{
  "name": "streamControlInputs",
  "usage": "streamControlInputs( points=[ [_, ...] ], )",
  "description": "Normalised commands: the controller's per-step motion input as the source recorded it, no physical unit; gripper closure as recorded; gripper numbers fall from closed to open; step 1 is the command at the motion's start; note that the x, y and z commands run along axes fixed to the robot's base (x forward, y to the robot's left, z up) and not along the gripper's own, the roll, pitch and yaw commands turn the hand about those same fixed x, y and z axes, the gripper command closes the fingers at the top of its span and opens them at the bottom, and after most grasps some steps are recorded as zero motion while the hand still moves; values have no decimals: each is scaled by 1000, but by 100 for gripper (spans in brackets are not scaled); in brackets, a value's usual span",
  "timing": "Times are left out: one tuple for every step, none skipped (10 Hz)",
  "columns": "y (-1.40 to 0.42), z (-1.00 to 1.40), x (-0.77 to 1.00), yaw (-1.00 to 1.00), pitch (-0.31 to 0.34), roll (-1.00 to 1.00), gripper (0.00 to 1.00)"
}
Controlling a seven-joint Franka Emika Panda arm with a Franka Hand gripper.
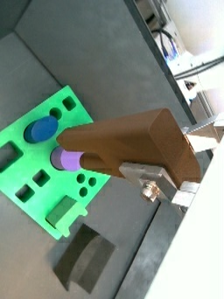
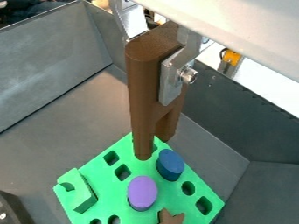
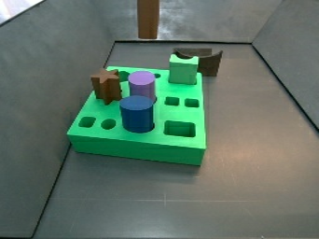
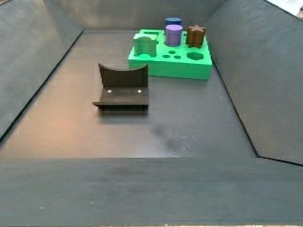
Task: Pick up the square-circle object. Move up. Place the square-circle object on the fixture. Regrasp the square-circle object. Rotate the square-circle object. Move to above the board. Insert the square-circle object.
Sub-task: Insert the square-circle object.
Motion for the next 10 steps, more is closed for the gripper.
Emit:
streamControlInputs(
  points=[
    [-37, -194, -457, -671, -34, 0, 100],
    [0, -140, -394, -749, -24, 0, 100],
    [0, 0, -294, -869, 0, 23, 100],
    [0, -23, -160, -989, 0, 1, 100],
    [0, -49, -57, -1000, 0, 0, 100],
    [0, -31, 0, -1000, 0, 0, 100],
    [0, -51, 0, -1000, 0, 0, 100],
    [0, -126, 0, -1000, -13, 0, 100],
    [0, -171, 0, -1000, -29, 0, 100],
    [0, -174, 0, -1000, -1, 0, 100]
  ],
)
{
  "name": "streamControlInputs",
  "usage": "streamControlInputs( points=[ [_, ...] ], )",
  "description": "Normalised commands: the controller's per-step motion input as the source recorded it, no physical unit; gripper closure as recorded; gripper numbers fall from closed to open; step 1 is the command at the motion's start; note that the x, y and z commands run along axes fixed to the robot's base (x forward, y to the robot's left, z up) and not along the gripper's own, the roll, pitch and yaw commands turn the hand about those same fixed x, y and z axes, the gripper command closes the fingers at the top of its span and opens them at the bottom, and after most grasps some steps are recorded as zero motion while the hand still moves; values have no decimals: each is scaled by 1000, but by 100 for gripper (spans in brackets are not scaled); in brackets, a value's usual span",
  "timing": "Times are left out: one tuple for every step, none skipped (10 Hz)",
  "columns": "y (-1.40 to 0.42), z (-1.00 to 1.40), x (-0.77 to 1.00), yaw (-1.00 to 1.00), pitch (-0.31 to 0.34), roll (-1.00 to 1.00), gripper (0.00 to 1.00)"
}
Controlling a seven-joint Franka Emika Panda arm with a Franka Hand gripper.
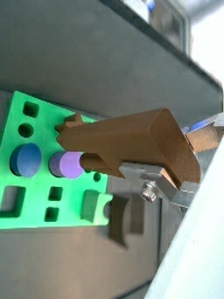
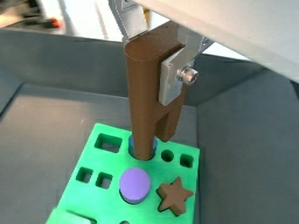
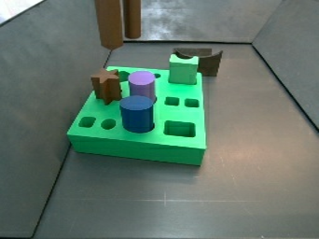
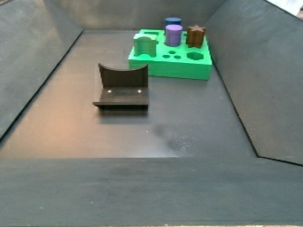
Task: Pick up the square-circle object. Move up. Place the square-circle object on the fixture. Regrasp the square-circle object. Rotate the square-circle object. Move to above the board. Insert the square-circle object.
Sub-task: Insert the square-circle object.
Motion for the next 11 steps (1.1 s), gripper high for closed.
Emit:
streamControlInputs(
  points=[
    [0, -166, 0, -1000, 0, 0, 100],
    [0, -163, 0, -1000, 0, 0, 100],
    [0, -183, 0, -1000, -13, 0, 100],
    [0, -203, 0, -1000, -19, 0, 100],
    [0, -243, 0, -1000, -33, 0, 100],
    [0, -374, 0, -1000, -106, -56, 100],
    [0, -391, 0, -1000, -134, -64, 100],
    [-3, -406, 0, -1000, -150, -70, 100],
    [-40, -409, 0, -1000, -159, -70, 100],
    [-9, -337, 0, -1000, -84, -63, 100],
    [0, -226, -154, -929, -63, -27, 100]
  ],
)
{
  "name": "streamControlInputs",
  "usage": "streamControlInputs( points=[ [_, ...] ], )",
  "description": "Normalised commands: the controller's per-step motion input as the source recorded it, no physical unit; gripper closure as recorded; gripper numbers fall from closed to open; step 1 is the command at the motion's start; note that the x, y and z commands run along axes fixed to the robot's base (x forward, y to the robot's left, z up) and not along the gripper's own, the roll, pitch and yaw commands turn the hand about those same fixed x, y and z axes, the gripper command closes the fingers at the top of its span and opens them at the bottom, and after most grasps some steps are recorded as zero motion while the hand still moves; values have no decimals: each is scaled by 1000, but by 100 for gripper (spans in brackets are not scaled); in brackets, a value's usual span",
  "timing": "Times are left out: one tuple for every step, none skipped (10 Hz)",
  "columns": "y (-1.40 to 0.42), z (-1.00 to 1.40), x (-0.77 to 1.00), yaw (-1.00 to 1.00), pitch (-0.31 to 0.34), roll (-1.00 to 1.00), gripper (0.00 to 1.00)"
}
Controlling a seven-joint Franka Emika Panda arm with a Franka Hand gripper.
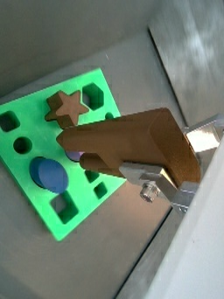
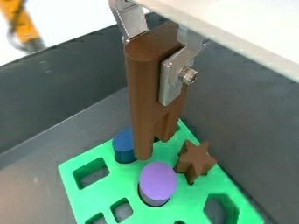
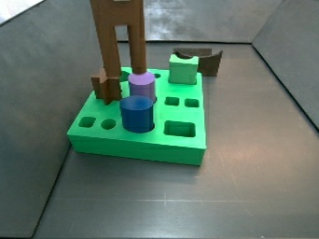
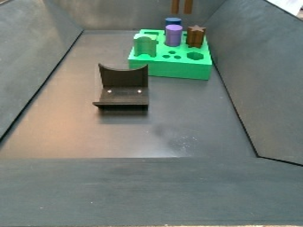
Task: Pick up the square-circle object. Move up. Place the square-circle object on the fixture. Regrasp the square-circle object. Rotate the square-circle object. Move to above the board. Insert the square-circle object.
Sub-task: Insert the square-circle object.
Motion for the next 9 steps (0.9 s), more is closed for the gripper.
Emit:
streamControlInputs(
  points=[
    [-131, -146, -380, -663, -50, -1, 100],
    [-229, -143, -594, -451, -26, 0, 100],
    [-243, -171, -666, -380, 0, 0, 100],
    [-203, -226, -694, -369, -16, 0, 100],
    [-60, -200, -557, -363, -59, -21, 100],
    [0, -183, -291, -257, -183, -71, 100],
    [0, -229, -137, -49, -149, -69, 100],
    [-83, -329, -40, 0, -53, -80, 100],
    [-29, -431, 0, 0, -37, -183, 100]
  ],
)
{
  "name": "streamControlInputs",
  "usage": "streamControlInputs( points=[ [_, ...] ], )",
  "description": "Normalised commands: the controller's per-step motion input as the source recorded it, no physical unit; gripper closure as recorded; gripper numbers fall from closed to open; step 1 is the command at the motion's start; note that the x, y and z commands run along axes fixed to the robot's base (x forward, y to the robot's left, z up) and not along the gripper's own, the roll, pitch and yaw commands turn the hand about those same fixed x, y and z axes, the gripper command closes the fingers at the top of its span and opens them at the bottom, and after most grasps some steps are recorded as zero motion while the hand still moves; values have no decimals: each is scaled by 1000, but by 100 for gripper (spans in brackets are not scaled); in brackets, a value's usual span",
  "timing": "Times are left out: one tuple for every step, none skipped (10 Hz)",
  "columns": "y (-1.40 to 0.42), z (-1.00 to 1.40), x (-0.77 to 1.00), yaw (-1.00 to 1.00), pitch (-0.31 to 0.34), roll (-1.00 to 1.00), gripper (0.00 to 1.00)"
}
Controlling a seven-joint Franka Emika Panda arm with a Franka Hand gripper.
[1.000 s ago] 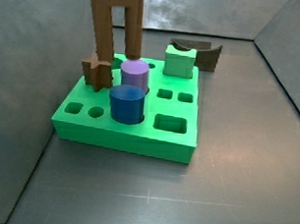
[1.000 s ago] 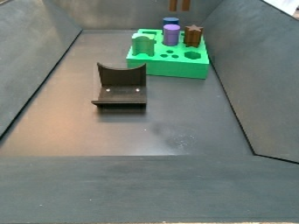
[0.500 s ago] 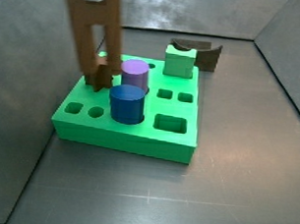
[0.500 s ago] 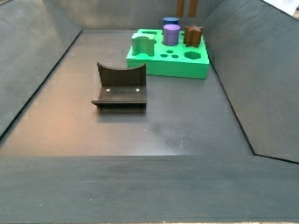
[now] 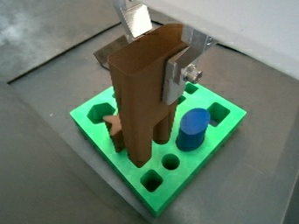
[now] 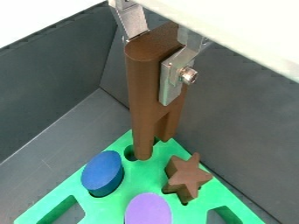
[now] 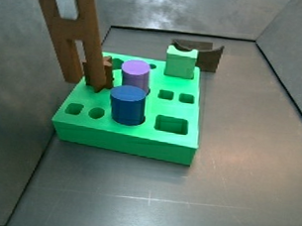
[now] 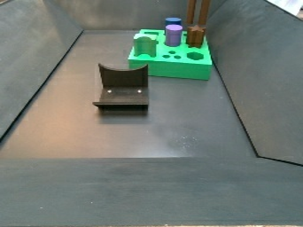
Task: Pick up the square-circle object. Move up. Place the square-circle object on the fixture. Regrasp the square-circle object. Rotate the square-circle object. Move to above the board. Insert the square-circle object.
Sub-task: Insert the square-circle object.
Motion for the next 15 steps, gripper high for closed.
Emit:
streamControlInputs(
  points=[
    [0, -469, 157, 0, 0, -247, 100],
    [0, -417, 114, 0, 37, -244, 100],
    [0, -391, 14, -34, 36, -281, 100],
    [0, -171, 0, 0, 6, -81, 100],
    [0, 0, -17, 0, 0, 0, 100],
    [0, 0, -97, -46, 0, 0, 100],
    [-49, -20, -166, -14, 0, 0, 100],
    [-97, 0, -94, 0, -79, 0, 100],
    [-9, -49, 0, -40, -94, -10, 100],
    [0, -80, 69, -34, -81, -27, 100],
    [54, -171, 100, 0, -17, -27, 100],
    [51, -169, 74, 0, -14, -30, 100],
    [89, -237, 231, -9, -43, -87, 100],
    [40, -209, 169, -49, -66, -90, 100],
    [0, -126, 11, -63, -97, -94, 100]
  ],
)
